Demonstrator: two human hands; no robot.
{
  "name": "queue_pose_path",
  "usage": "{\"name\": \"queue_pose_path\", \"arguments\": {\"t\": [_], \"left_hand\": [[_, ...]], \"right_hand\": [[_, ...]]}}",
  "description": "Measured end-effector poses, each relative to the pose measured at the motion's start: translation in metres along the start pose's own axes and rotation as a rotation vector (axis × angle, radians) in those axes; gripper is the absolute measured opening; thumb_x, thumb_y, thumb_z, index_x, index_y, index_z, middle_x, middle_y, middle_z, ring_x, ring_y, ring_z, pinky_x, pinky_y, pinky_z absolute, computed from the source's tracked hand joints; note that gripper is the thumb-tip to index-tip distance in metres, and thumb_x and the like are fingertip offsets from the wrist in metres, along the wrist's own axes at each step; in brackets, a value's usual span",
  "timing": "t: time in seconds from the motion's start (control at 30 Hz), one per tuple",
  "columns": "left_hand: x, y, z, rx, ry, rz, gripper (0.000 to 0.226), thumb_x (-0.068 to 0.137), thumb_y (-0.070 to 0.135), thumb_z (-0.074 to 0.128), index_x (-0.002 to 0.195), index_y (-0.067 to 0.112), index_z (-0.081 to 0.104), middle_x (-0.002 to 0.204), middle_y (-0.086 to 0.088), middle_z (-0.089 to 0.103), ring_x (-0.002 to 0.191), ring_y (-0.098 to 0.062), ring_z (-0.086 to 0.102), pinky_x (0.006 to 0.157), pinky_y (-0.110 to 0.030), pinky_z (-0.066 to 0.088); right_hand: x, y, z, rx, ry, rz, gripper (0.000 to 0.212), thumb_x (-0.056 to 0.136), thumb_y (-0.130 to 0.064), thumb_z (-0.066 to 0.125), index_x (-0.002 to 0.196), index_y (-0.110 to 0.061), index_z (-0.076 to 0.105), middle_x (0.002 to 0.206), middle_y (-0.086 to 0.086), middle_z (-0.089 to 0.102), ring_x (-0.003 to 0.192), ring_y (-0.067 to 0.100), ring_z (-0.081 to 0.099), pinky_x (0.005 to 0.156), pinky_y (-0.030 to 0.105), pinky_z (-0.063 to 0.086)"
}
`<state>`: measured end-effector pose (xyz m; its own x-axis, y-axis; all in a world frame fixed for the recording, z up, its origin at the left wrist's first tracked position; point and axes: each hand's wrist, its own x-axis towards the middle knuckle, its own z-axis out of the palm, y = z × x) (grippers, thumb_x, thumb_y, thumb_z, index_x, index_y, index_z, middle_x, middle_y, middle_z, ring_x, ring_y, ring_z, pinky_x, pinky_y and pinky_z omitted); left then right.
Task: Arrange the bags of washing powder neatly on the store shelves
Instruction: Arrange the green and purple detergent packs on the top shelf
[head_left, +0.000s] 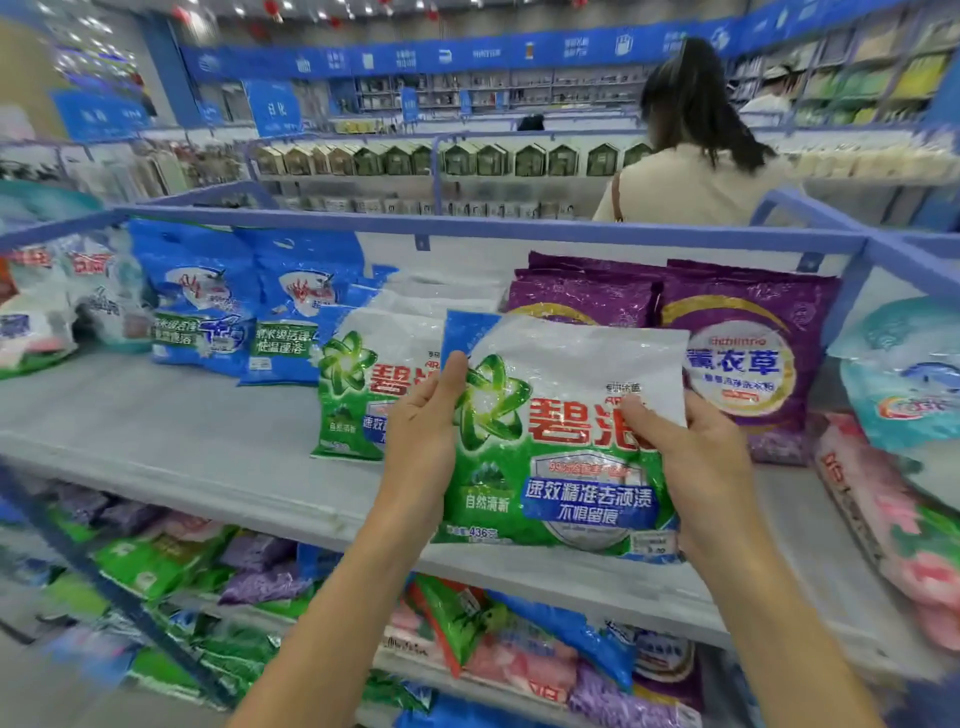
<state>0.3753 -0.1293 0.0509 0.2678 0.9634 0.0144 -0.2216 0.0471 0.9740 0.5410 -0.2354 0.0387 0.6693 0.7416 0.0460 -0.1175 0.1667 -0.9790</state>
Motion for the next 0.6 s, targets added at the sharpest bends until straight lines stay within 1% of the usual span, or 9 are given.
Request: {"name": "queue_pose_path", "arguments": {"t": [0.1,0.2,0.27,0.37,0.4,0.47,0.5,0.57,0.6], "left_hand": [[0.019,0.009,-0.047,0.018,0.044,0.001,0.035,0.098,0.044,0.062,0.081,0.018,0.078,0.096,-0.013,0.079,0.095,-0.034,0.075,0.095,-0.054,0.056],[0.043,0.020,-0.087,0.033,0.087,0.022,0.033,0.099,0.038,0.062,0.082,0.013,0.073,0.084,-0.009,0.078,0.076,-0.026,0.076,0.080,-0.045,0.061],[0.061,0.023,-0.109,0.037,0.119,0.044,0.033,0.099,0.037,0.063,0.087,0.007,0.068,0.082,-0.009,0.077,0.074,-0.026,0.075,0.072,-0.042,0.062],[0.083,0.022,-0.135,0.024,0.144,0.092,0.047,0.095,0.045,0.068,0.092,-0.002,0.062,0.088,-0.023,0.071,0.079,-0.034,0.070,0.078,-0.055,0.059],[0.090,0.018,-0.141,0.038,0.148,0.104,0.051,0.094,0.047,0.068,0.090,-0.002,0.061,0.087,-0.021,0.069,0.079,-0.033,0.067,0.079,-0.055,0.057],[0.099,0.006,-0.148,0.046,0.148,0.092,0.041,0.096,0.046,0.066,0.080,0.007,0.066,0.084,-0.009,0.072,0.079,-0.027,0.067,0.077,-0.044,0.055],[0.103,0.001,-0.151,0.043,0.155,0.072,0.039,0.096,0.046,0.066,0.081,0.009,0.069,0.086,-0.005,0.075,0.081,-0.027,0.069,0.078,-0.042,0.054],[0.113,-0.007,-0.156,0.039,0.134,0.041,0.052,0.091,0.052,0.068,0.085,0.000,0.064,0.087,-0.007,0.069,0.078,-0.027,0.062,0.076,-0.043,0.049],[0.120,-0.007,-0.157,0.047,0.125,0.046,0.051,0.090,0.052,0.069,0.084,0.002,0.062,0.086,-0.007,0.063,0.075,-0.027,0.055,0.073,-0.042,0.045]], "right_hand": [[-0.004,0.014,0.051,0.018,-0.051,0.013,0.015,0.097,-0.020,0.069,0.111,-0.018,0.068,0.095,0.002,0.080,0.080,0.026,0.079,0.070,0.042,0.064],[0.001,0.023,0.097,0.005,-0.070,-0.020,0.011,0.098,-0.019,0.068,0.108,-0.018,0.070,0.093,0.000,0.081,0.082,0.022,0.079,0.068,0.035,0.064],[0.005,0.029,0.123,-0.015,-0.087,-0.042,0.009,0.098,-0.021,0.068,0.106,-0.020,0.071,0.093,-0.004,0.081,0.083,0.017,0.078,0.069,0.031,0.062],[0.014,0.043,0.154,-0.023,-0.088,-0.024,0.011,0.099,-0.025,0.067,0.107,-0.021,0.072,0.094,-0.005,0.080,0.085,0.016,0.078,0.075,0.034,0.063],[0.018,0.050,0.163,-0.037,-0.080,-0.009,0.012,0.099,-0.026,0.067,0.108,-0.019,0.072,0.094,-0.005,0.080,0.086,0.017,0.078,0.078,0.036,0.062],[0.025,0.062,0.175,-0.058,-0.067,0.038,0.017,0.097,-0.028,0.069,0.108,-0.016,0.073,0.092,-0.002,0.081,0.085,0.018,0.078,0.080,0.039,0.062],[0.027,0.066,0.179,-0.068,-0.057,0.057,0.019,0.096,-0.028,0.071,0.107,-0.014,0.073,0.091,0.000,0.080,0.084,0.019,0.078,0.079,0.039,0.062],[0.032,0.067,0.182,-0.069,-0.020,0.041,0.018,0.096,-0.029,0.071,0.104,-0.013,0.072,0.090,0.001,0.080,0.083,0.020,0.078,0.076,0.039,0.062],[0.036,0.065,0.181,-0.071,0.010,0.003,0.018,0.096,-0.030,0.071,0.101,-0.013,0.072,0.089,0.002,0.079,0.083,0.020,0.076,0.076,0.039,0.061]]}}
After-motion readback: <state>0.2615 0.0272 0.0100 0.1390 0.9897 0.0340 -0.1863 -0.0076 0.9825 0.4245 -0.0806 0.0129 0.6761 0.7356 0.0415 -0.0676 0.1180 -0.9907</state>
